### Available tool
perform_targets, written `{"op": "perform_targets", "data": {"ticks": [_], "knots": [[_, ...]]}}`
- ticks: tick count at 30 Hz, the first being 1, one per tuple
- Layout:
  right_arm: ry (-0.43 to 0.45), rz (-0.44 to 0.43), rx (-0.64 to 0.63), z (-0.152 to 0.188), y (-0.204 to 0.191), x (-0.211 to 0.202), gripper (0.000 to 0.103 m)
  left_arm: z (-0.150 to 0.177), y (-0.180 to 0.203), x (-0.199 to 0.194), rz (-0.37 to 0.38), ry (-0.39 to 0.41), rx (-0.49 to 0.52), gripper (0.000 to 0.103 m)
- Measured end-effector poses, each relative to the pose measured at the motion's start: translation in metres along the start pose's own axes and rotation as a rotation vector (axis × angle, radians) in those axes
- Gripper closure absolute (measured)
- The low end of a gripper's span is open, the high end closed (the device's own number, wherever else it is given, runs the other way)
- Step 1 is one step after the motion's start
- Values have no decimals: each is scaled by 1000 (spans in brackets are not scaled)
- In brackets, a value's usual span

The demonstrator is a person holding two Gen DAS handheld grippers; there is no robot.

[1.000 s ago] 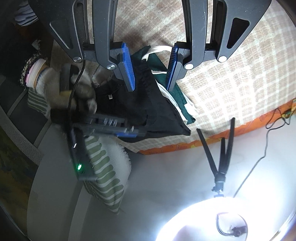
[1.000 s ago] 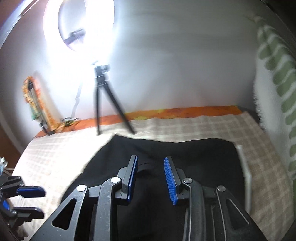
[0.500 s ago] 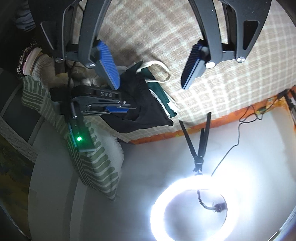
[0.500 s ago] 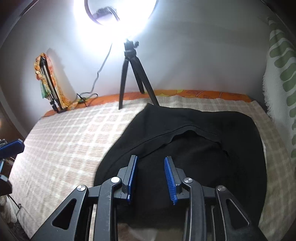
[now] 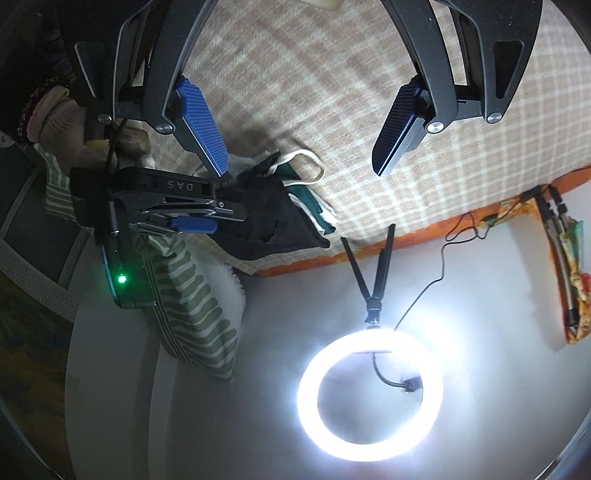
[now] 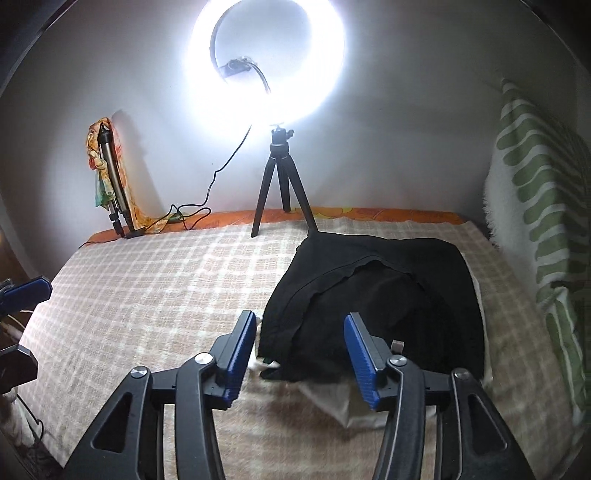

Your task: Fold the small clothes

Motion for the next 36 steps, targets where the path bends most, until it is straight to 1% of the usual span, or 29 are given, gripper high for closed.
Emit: {"op": "perform_targets", "data": {"ticks": [1,3,5,7,8,10,12,13,15,20,22,28,36], "knots": [[6,11,3,1,-4,-4,36,2,-1,-3,-9,1,6,21],[21,37,8,4,-9,-12,29,7,-3,-9,-36,5,20,20],[36,59,14,6,-13,-18,25,11,-5,-15,-53,10,30,19],[51,82,32,9,-16,-26,18,15,-6,-19,-61,16,30,19],[57,89,39,10,-16,-28,16,18,-7,-21,-60,18,28,18],[71,109,57,12,-16,-33,11,22,-8,-24,-58,17,27,14],[92,138,68,15,-16,-39,7,25,-9,-26,-66,19,24,5],[101,152,69,15,-16,-41,3,26,-9,-27,-69,22,23,3],[130,183,76,17,-14,-47,0,27,-10,-30,-73,30,17,3],[161,194,93,19,-12,-51,0,31,-12,-29,-92,6,5,3],[172,212,84,20,-13,-52,0,34,-14,-28,-96,4,-2,3],[177,220,55,24,-19,-53,0,41,-18,-26,-107,-16,-8,3],[191,210,71,22,-19,-54,0,42,-22,-27,-120,-13,-3,3]]}}
Point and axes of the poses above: each gripper's, at about its wrist camera, not at the fingertips, and x roughly the way its jaws point, y to its right, z to its underside, the point moved 7 cm from there along x, roughly the way its jaws point, and after that the axes turned 12 degrees about -z, right-handed, at the moved point
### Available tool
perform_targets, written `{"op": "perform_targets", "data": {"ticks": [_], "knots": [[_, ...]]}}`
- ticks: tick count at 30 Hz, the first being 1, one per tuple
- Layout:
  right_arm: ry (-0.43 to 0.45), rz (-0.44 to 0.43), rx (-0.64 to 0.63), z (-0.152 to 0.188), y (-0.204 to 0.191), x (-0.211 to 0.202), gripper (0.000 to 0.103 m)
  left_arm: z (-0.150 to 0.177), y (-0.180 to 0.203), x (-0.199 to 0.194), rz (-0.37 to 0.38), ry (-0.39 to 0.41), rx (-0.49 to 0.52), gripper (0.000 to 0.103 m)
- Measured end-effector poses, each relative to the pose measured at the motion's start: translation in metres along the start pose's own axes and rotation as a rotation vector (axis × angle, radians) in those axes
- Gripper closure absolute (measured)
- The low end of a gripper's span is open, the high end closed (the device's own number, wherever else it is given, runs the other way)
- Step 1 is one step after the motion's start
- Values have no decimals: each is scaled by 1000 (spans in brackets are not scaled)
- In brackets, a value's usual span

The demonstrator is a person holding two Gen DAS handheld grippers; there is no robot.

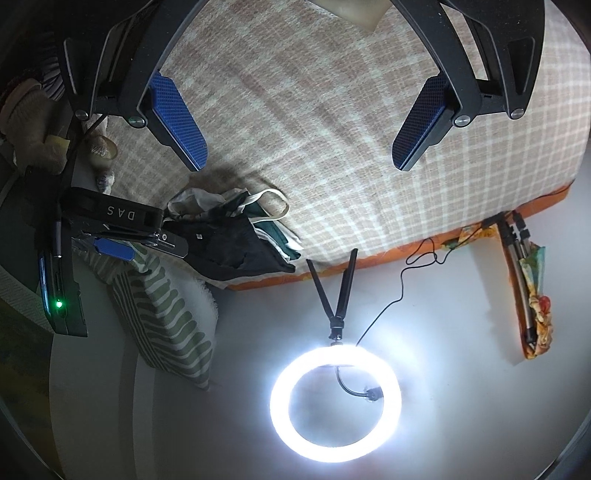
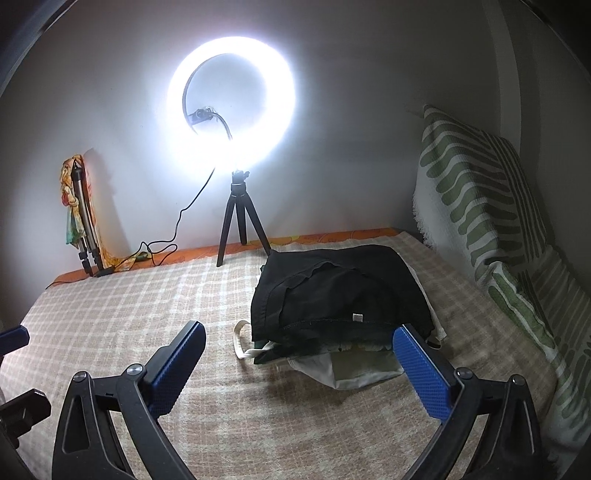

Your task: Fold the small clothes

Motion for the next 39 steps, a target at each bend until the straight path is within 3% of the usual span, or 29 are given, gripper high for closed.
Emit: {"op": "perform_targets", "data": {"ticks": [39], "knots": [[0,3,-10,0,0,3,0,2,-4,-7,-2,19,6,3]]}}
Point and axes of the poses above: each gripper's, at about its wrist camera, not at the fingertips, and x roughly the way its jaws point, y to its right, z to its underside, the point moved 7 cm from there along x, roughly the way its jaws point, and after that the axes turned 12 degrees about -z, right-handed, at the moved point
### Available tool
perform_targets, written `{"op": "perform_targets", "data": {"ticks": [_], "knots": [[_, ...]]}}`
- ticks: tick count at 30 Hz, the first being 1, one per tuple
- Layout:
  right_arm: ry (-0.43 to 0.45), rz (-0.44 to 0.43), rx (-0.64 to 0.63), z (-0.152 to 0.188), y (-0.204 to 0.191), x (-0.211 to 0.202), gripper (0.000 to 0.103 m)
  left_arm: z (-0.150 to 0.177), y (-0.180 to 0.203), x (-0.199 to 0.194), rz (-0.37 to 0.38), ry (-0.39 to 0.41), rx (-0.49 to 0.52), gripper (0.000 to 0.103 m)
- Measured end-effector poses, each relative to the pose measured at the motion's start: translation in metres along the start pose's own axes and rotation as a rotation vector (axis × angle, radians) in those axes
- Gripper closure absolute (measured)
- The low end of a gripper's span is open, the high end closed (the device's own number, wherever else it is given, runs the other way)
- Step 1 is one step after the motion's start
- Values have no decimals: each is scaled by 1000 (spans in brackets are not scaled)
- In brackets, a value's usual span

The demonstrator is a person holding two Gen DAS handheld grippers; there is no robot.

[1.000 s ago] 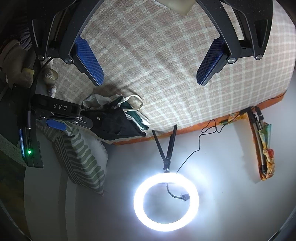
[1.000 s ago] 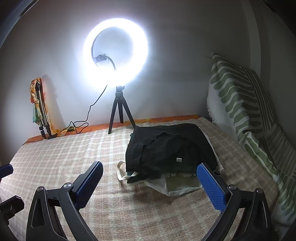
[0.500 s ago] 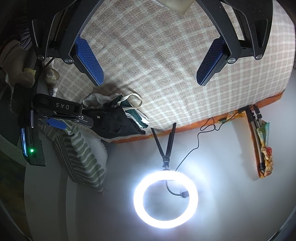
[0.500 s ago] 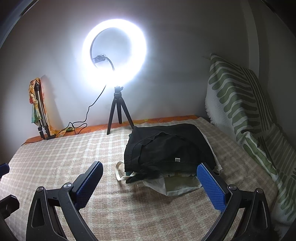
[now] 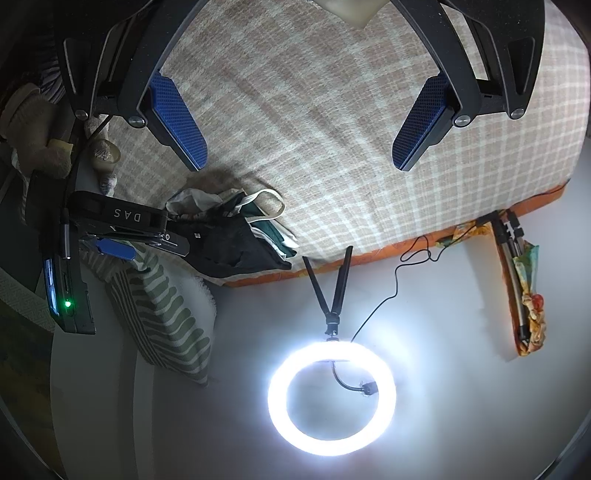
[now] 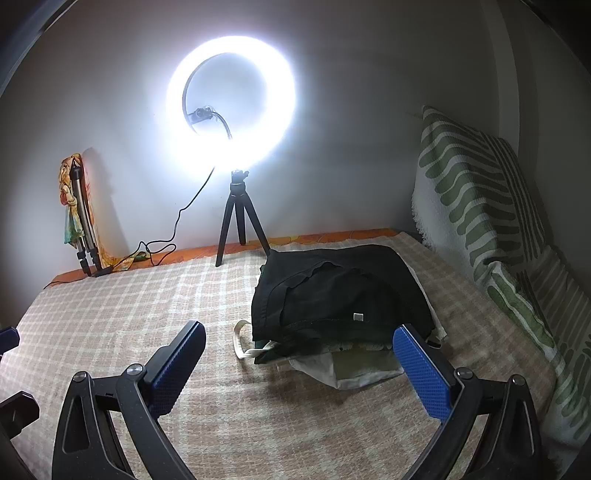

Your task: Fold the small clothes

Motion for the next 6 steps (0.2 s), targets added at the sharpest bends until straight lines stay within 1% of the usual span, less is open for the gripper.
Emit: {"op": "perform_targets", "data": {"ticks": [6], "knots": [[1,3,1,0,0,0,0,0,0,-1,-3,5,3,3]]}}
Point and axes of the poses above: each gripper's, at about its wrist camera, not at the fingertips, and x roughly the way its jaws point, y to its right, z to its underside, the point moved 7 cm from there along x, roughly the way its jaws point, and after that the axes turned 12 degrees about -z, right-handed, at the moved point
